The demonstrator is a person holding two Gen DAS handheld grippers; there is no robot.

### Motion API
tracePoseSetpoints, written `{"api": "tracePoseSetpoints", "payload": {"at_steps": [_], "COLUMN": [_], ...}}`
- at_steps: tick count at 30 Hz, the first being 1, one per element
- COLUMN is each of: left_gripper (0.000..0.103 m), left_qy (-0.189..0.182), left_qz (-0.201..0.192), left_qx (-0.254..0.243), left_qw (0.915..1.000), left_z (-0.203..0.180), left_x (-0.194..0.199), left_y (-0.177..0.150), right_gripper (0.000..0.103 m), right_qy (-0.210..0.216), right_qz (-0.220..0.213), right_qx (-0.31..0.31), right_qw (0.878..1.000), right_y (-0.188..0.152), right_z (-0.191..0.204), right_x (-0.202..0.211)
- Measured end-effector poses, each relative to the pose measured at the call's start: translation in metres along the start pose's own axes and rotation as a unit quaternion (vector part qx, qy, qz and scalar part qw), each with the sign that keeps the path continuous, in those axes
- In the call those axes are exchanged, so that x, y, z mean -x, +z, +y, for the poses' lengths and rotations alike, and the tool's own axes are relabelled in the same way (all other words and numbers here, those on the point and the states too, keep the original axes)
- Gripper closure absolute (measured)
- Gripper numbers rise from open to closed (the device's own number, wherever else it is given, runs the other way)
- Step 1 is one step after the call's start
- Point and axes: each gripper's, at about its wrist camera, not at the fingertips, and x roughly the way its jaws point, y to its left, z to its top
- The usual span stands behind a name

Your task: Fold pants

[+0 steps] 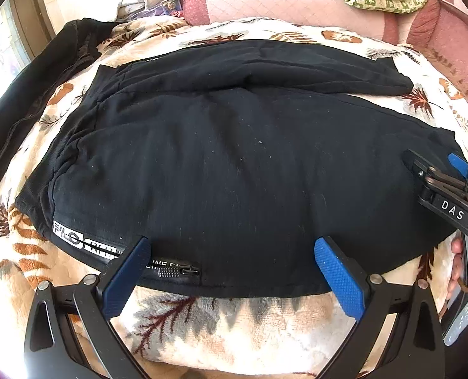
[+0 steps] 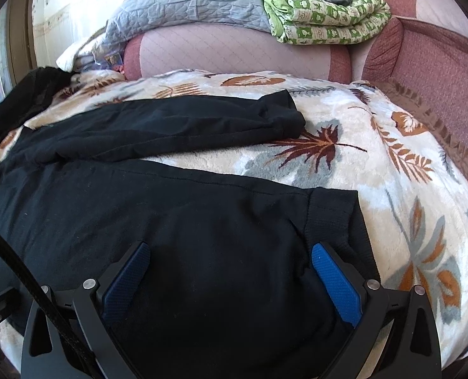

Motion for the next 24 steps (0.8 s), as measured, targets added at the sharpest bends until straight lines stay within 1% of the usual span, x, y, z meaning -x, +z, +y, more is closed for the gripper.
{"api": "tracePoseSetpoints", "payload": {"at_steps": [3,8,10,12,14,15,16,17,20,22,23,24], "left_gripper": [0.0,0.0,0.0,0.0,0.0,0.0,0.002,0.004,0.01,0.014,0.015,0.018], "left_qy": [-0.001,0.009,0.007,-0.005,-0.026,-0.043,-0.06,-0.085,-0.13,-0.146,-0.152,-0.157], "left_qz": [-0.007,-0.024,-0.027,-0.025,-0.009,0.001,0.006,0.005,-0.008,-0.027,-0.037,-0.044], "left_qx": [-0.007,-0.024,-0.025,-0.036,-0.045,-0.042,-0.035,-0.022,0.002,0.011,0.011,0.01], "left_qw": [1.0,0.9994,0.9993,0.999,0.9986,0.9982,0.9976,0.9961,0.9915,0.9889,0.9877,0.9865], "left_z": [-0.001,-0.007,-0.007,-0.005,0.0,0.005,0.011,0.021,0.043,0.063,0.074,0.081], "left_x": [0.0,-0.001,-0.001,-0.002,-0.002,-0.001,0.002,0.008,0.027,0.046,0.054,0.06], "left_y": [-0.001,-0.002,-0.001,0.002,0.007,0.01,0.013,0.016,0.022,0.03,0.035,0.041], "right_gripper": [0.0,0.0,0.0,0.0,0.0,0.0,0.0,0.0,0.0,0.0,0.003,0.004], "right_qy": [0.006,0.0,-0.003,-0.005,-0.004,-0.004,-0.003,-0.001,-0.001,0.003,0.008,0.016], "right_qz": [-0.002,0.001,0.003,0.006,0.012,0.015,0.019,0.024,0.046,0.062,0.074,0.082], "right_qx": [-0.004,0.0,0.001,0.001,0.0,-0.001,-0.001,-0.002,0.012,0.016,0.017,0.018], "right_qw": [1.0,1.0,1.0,1.0,1.0,1.0,1.0,1.0,0.999,0.998,0.997,0.996], "right_y": [-0.001,0.0,0.001,0.002,0.004,0.005,0.006,0.007,0.012,0.015,0.018,0.021], "right_z": [-0.003,-0.001,0.0,0.001,0.0,0.0,-0.001,-0.001,-0.001,-0.003,-0.005,-0.009], "right_x": [0.0,0.0,0.0,0.0,0.0,-0.001,-0.001,-0.001,-0.002,-0.001,0.001,0.005]}}
